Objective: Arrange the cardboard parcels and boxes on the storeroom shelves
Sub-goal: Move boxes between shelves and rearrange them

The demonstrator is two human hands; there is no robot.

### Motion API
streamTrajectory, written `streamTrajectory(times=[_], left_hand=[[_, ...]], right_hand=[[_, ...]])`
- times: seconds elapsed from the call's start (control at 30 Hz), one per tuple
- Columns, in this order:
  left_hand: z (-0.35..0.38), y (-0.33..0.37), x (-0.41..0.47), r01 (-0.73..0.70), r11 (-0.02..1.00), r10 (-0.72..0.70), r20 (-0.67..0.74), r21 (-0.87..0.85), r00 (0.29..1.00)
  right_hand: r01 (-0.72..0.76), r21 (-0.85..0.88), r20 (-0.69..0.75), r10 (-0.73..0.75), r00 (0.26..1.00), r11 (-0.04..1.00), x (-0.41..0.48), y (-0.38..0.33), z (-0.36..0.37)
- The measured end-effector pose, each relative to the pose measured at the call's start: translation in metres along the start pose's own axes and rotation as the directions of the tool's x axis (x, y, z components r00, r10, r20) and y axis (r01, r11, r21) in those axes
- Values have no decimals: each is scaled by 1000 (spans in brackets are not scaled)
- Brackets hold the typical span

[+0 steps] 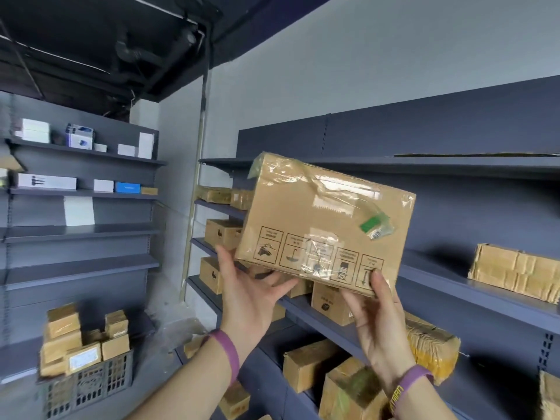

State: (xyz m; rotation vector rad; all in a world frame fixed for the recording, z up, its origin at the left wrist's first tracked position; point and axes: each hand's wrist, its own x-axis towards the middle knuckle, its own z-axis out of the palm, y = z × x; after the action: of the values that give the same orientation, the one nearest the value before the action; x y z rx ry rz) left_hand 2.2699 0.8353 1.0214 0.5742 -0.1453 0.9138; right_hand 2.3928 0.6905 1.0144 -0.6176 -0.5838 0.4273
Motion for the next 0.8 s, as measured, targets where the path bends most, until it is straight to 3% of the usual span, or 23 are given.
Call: streamTrajectory(times=[0.2, 0.3, 0.4, 0.53, 0.67, 0.73, 0.8], left_hand=[[-7, 11, 12, 182, 981, -190, -156, -60, 969], [-13, 15, 21, 331, 943, -328, -95, 25, 940], [-18, 16, 28, 378, 913, -373, -58, 156, 926], [-19, 6, 24, 356, 926, -337, -153, 123, 929], [-9, -10, 18, 202, 979, -197, -176, 10, 965], [-4, -17, 17, 133, 991, -130, -177, 2, 975], [0, -21, 17, 90, 996, -88, -169, 5, 982]], right_hand=[[-89, 194, 10, 89, 996, 977, 4, -2, -31], [-99, 222, 49, 90, 995, 970, 3, -3, -46], [-95, 216, 65, 83, 994, 972, 1, -4, -58], [-106, 133, -5, 108, 994, 985, 0, -13, -52], [-49, -86, -128, 38, 991, 995, 7, -17, -44], [0, -192, -107, -21, 994, 981, 5, -13, -41], [48, -213, 26, -43, 999, 976, -7, -7, -29]])
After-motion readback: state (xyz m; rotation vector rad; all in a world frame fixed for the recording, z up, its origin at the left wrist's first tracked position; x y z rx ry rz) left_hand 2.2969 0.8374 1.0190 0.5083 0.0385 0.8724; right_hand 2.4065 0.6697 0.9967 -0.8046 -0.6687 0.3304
